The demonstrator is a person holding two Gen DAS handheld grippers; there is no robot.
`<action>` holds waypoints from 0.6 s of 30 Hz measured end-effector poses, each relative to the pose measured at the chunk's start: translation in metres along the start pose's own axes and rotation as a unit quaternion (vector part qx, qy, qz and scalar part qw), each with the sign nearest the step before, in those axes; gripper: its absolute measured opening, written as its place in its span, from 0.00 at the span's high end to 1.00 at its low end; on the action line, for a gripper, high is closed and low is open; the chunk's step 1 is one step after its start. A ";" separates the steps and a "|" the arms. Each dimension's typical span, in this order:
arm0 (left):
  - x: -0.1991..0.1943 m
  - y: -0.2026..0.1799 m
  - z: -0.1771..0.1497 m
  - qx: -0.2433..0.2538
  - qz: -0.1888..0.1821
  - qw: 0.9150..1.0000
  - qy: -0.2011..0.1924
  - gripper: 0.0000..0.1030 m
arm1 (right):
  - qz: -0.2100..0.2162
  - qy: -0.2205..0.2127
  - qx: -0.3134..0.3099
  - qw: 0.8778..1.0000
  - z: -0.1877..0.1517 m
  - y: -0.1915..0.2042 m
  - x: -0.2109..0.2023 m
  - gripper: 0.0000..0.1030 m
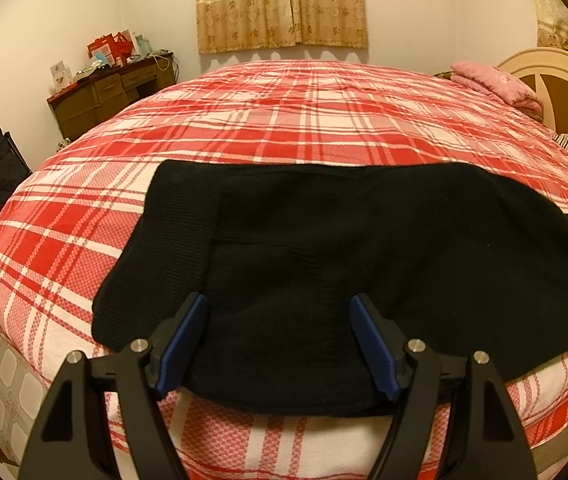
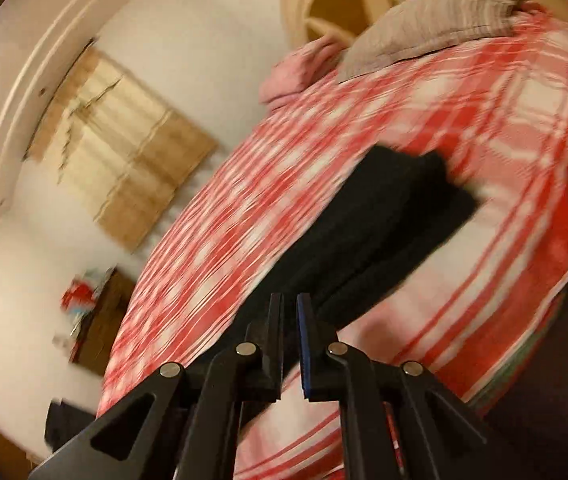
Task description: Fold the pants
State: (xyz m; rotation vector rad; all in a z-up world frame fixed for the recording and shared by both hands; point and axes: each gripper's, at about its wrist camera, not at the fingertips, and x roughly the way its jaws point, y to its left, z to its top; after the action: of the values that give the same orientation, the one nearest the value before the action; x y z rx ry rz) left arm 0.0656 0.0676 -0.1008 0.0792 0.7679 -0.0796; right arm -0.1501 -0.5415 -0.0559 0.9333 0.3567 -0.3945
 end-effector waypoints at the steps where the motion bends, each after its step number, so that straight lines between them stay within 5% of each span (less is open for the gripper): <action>1: 0.000 0.000 0.000 0.000 0.002 1.000 0.001 0.25 | -0.002 -0.005 0.006 1.000 0.006 -0.006 0.000 0.93; 3: 0.000 -0.001 0.000 0.002 0.004 1.000 0.001 0.25 | -0.008 -0.013 0.008 1.000 0.011 -0.012 -0.002 0.76; 4: 0.000 -0.002 0.001 0.002 0.005 1.000 0.002 0.25 | -0.015 -0.019 0.010 1.000 0.014 -0.015 -0.002 0.47; 5: 0.000 -0.002 0.001 0.002 0.005 1.000 0.003 0.25 | -0.017 -0.032 0.015 0.999 0.016 -0.019 -0.004 0.31; 9: 0.001 -0.002 0.002 0.000 0.005 1.000 0.006 0.25 | -0.034 -0.049 -0.001 0.998 0.025 -0.020 -0.001 0.32; 13: 0.001 -0.003 0.002 0.000 0.008 1.000 0.007 0.25 | -0.035 -0.028 -0.014 0.999 0.029 -0.023 0.009 0.56; 18: 0.001 -0.003 0.003 0.001 0.008 1.000 0.007 0.25 | -0.063 -0.013 -0.046 0.997 0.027 -0.013 0.034 0.56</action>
State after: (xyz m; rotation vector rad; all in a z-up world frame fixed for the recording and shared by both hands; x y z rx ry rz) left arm 0.0682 0.0647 -0.1001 0.0880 0.7820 -0.0638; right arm -0.1232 -0.5771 -0.0658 0.8166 0.4074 -0.5010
